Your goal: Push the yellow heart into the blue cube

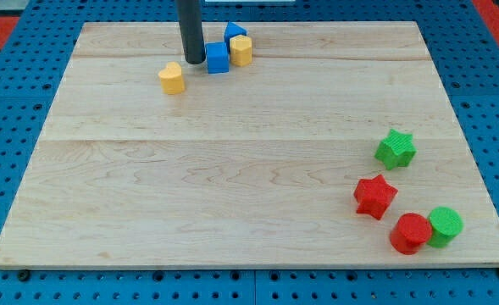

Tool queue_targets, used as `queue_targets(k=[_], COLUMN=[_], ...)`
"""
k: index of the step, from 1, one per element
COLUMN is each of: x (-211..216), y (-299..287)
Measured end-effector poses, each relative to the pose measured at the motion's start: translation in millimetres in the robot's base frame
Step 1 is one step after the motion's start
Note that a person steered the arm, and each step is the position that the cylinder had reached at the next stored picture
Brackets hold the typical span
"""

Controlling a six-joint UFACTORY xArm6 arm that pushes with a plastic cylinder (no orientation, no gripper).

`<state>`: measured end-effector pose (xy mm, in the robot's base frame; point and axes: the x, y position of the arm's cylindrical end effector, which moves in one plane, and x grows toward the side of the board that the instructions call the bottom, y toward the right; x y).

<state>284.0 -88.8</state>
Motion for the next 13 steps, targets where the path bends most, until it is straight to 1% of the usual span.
queue_targets(k=[1, 2, 3, 4, 5, 6, 7, 8, 9, 10, 11, 12, 13], x=[97, 162, 161, 154, 159, 116, 95, 80, 36, 2, 0, -7, -25], y=[-17, -80, -186, -186, -124, -110, -64, -35, -34, -34, -31, -15, 7])
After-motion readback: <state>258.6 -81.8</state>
